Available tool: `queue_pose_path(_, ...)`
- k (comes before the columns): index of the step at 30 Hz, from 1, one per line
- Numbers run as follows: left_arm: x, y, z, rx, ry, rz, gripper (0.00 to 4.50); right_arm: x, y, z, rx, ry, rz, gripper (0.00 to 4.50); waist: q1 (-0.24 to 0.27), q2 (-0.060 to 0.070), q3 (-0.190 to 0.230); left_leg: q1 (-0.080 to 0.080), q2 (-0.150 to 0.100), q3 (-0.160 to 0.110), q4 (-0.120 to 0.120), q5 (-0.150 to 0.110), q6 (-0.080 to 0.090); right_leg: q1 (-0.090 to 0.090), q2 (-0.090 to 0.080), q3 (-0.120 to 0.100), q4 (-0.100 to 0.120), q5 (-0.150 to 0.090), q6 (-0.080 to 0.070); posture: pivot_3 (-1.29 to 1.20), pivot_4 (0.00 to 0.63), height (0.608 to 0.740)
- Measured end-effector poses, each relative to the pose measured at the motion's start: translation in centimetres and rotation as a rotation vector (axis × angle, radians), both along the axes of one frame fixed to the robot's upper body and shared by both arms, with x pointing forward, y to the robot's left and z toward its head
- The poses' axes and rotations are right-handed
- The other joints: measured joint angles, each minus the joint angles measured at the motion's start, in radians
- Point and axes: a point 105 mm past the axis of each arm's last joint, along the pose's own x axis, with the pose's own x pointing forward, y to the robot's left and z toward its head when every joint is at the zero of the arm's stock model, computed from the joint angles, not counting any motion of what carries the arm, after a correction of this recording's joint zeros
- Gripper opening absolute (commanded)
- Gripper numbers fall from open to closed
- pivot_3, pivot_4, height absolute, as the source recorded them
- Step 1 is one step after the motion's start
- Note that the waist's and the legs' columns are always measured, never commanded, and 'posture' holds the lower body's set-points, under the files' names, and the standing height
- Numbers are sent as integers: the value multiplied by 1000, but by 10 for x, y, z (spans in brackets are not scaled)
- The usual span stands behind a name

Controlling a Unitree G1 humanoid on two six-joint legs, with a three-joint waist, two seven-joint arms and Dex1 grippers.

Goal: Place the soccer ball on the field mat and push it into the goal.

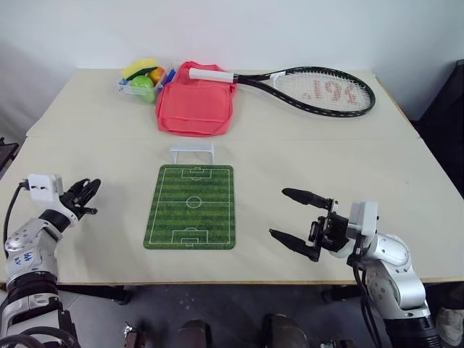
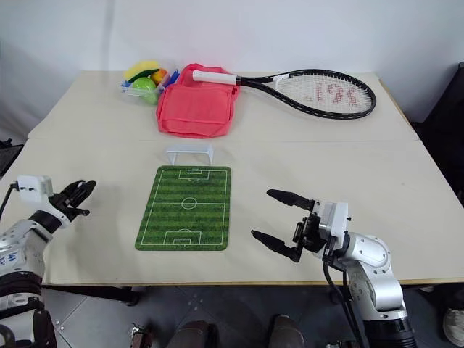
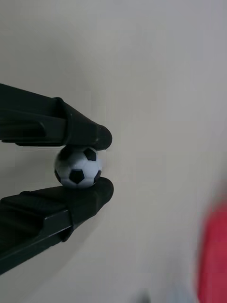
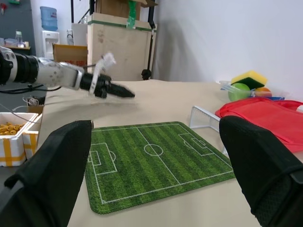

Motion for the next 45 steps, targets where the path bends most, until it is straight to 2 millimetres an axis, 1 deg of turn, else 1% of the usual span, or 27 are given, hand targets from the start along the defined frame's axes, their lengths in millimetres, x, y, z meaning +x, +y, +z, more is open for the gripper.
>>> queue_pose_path(1, -7, -15, 11, 27, -44, -124, 856, 0, -3, 0, -13, 0, -1, 4500, 0, 0, 0, 0, 0, 0, 0, 0, 1, 0, 0, 0, 0, 0, 0, 0, 150, 740)
queue_pose_path(3, -25, -54, 28, 121, -77, -413, 856, -2, -16, 0, -67, 0, -10, 4500, 4, 0, 0, -1, 0, 1, 1, -1, 2, 0, 0, 1, -1, 0, 0, 0, 150, 740)
queue_pose_path(5, -36, -84, 37, 186, -66, -624, 856, -7, -31, 1, -115, 15, -9, 4500, 10, 0, 0, 0, 0, 1, 1, -1, 2, 0, 0, 1, -1, 0, 0, 0, 150, 740)
queue_pose_path(6, -41, -101, 37, 219, -55, -725, 856, -13, -37, -2, -153, 34, 8, 4500, 13, 1, 0, 0, 0, 1, 1, -2, 2, 0, 0, 1, -1, 0, 0, 0, 150, 740)
queue_pose_path(7, -48, -119, 33, 256, -35, -842, 856, -21, -43, -9, -204, 70, 36, 4500, 19, 1, 0, 0, 0, 2, 1, -2, 2, 1, 0, 2, -1, 0, 0, 0, 150, 740)
queue_pose_path(8, -53, -131, 27, 276, -13, -926, 856, -26, -47, -14, -237, 96, 59, 4500, 20, 1, 0, 0, 0, 3, 1, -2, 2, 0, 0, 2, -1, 0, 0, 0, 150, 740)
queue_pose_path(11, -61, -153, 7, 314, 48, -1071, 856, -39, -52, -23, -281, 136, 107, 4500, 17, 1, 0, 1, 1, 5, 1, -2, 2, 0, 1, 4, -1, 0, 0, 0, 150, 740)
queue_pose_path(13, -60, -162, -7, 378, 68, -1136, 856, -43, -57, -26, -291, 138, 102, 4500, 17, 1, 0, 1, 1, 5, 2, -2, 2, 0, 1, 4, -1, 1, 1, 0, 150, 740)
queue_pose_path(17, -53, -174, -29, 440, 82, -1192, 856, -44, -60, -27, -297, 139, 80, 4500, 24, 1, 0, 1, 1, 6, 3, -2, 3, 0, 1, 4, -2, 2, 1, 0, 150, 740)
queue_pose_path(20, -47, -174, -43, 493, 103, -1195, 856, -46, -60, -28, -296, 130, 61, 4500, 26, 1, 0, 0, 1, 6, 3, -2, 3, 0, 1, 4, -2, 2, 1, 0, 150, 740)
queue_pose_path(23, -43, -176, -51, 500, 94, -1187, 856, -45, -57, -27, -287, 116, 42, 4500, 26, 1, 1, 0, 0, 6, 3, -2, 3, 0, 1, 4, -3, 2, 2, 0, 150, 740)
queue_pose_path(25, -40, -180, -52, 498, 81, -1187, 856, -44, -56, -26, -282, 112, 32, 4500, 26, 1, 1, 0, 0, 6, 3, -2, 3, 0, 1, 4, -3, 2, 2, 0, 150, 740)
queue_pose_path(31, -36, -179, -53, 505, 78, -1185, 856, -46, -50, -23, -270, 96, 27, 4500, 25, 1, 1, 0, 0, 6, 3, -2, 4, 0, 0, 4, -2, 2, 2, 0, 150, 740)
queue_pose_path(45, -36, -179, -54, 504, 70, -1184, 856, -44, -46, -24, -262, 95, 35, 4500, 25, 1, 1, 0, 0, 6, 3, -2, 4, 0, 0, 4, -2, 2, 2, 0, 150, 740)
